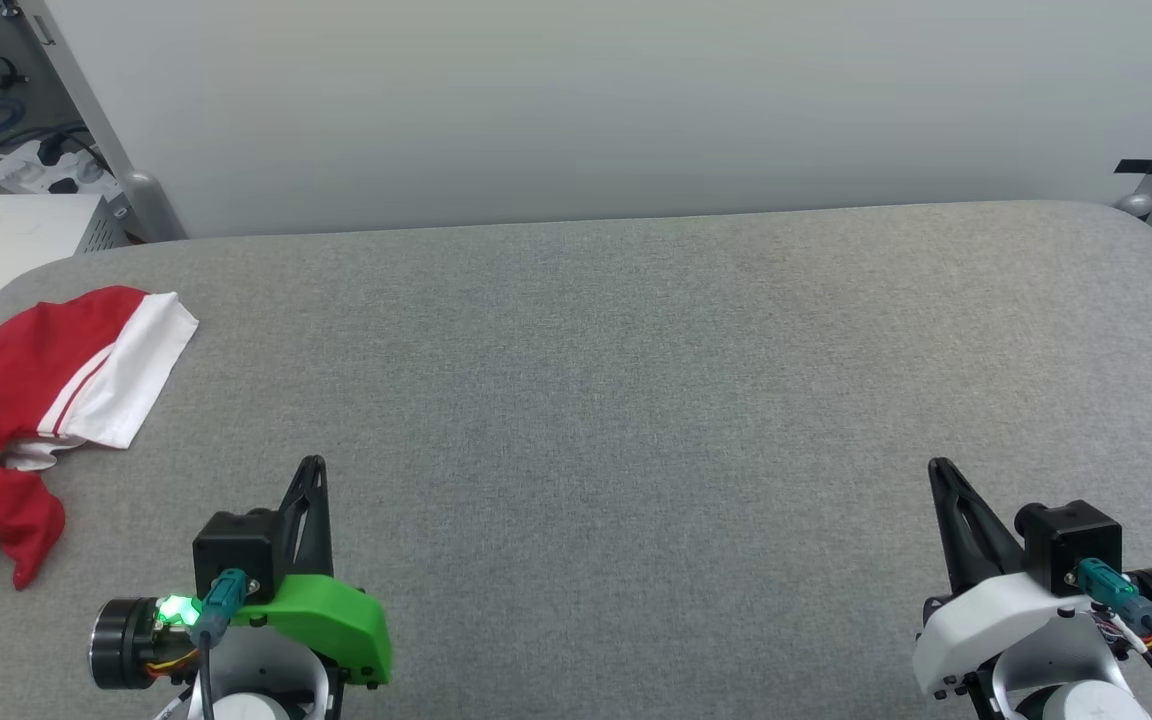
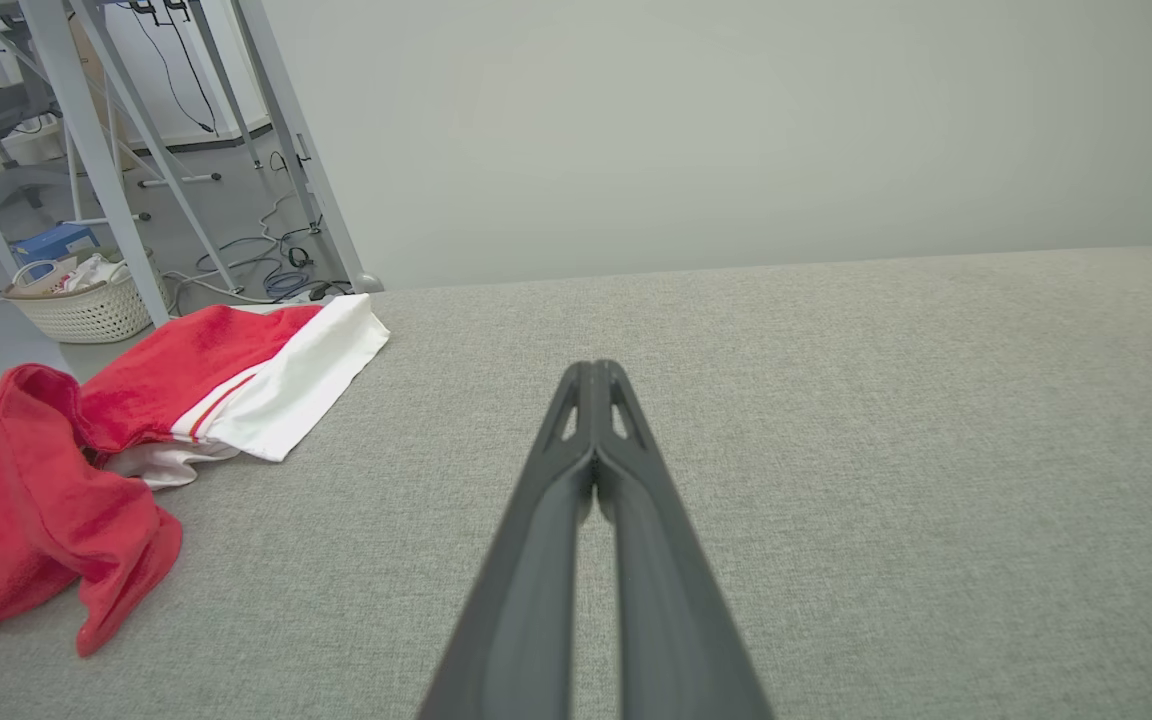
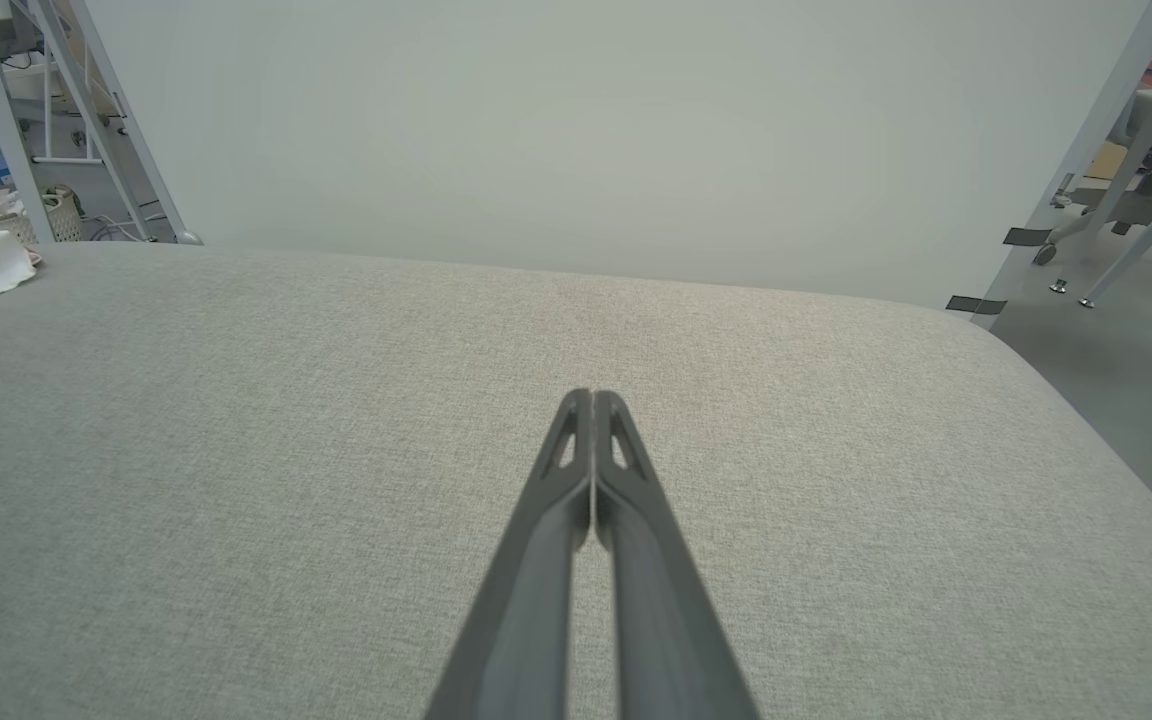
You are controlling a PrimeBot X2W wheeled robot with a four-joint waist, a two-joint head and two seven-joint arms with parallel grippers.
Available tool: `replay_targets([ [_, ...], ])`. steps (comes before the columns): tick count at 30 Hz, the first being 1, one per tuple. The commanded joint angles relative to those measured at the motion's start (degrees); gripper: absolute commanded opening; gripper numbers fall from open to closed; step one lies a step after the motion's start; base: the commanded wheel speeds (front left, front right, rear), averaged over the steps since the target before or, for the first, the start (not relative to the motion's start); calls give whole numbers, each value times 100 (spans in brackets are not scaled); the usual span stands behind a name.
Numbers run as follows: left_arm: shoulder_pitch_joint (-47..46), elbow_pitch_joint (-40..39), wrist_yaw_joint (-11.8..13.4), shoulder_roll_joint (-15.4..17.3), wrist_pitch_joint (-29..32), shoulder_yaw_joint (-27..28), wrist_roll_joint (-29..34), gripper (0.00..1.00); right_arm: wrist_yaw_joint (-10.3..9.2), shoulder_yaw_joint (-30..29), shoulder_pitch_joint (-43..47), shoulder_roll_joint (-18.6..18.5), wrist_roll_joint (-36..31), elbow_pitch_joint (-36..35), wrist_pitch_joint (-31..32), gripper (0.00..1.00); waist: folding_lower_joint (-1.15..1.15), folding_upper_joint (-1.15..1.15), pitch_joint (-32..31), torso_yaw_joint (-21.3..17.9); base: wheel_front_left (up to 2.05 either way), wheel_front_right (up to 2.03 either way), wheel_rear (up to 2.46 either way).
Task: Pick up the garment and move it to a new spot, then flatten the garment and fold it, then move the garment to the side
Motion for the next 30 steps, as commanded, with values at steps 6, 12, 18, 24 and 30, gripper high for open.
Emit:
replay_targets([
  [6, -80, -9, -17, -28, -4, 3, 57, 0, -5, -7, -92, 12, -55, 9, 16, 0, 0, 0, 0, 0, 0, 0, 0],
  [12, -80, -9, -17, -28, -4, 3, 57, 0, -5, -7, -92, 12, -55, 9, 16, 0, 0, 0, 0, 0, 0, 0, 0],
  [18, -80, -9, -17, -28, -4, 3, 57, 0, -5, -7, -92, 12, -55, 9, 16, 0, 0, 0, 0, 0, 0, 0, 0],
  [24, -80, -9, -17, -28, -4, 3, 57, 0, -5, -7, -92, 12, -55, 9, 16, 0, 0, 0, 0, 0, 0, 0, 0],
  [30, -80, -9, -17, -28, -4, 3, 57, 0, -5, -7, -92, 12, -55, 9, 16, 0, 0, 0, 0, 0, 0, 0, 0],
])
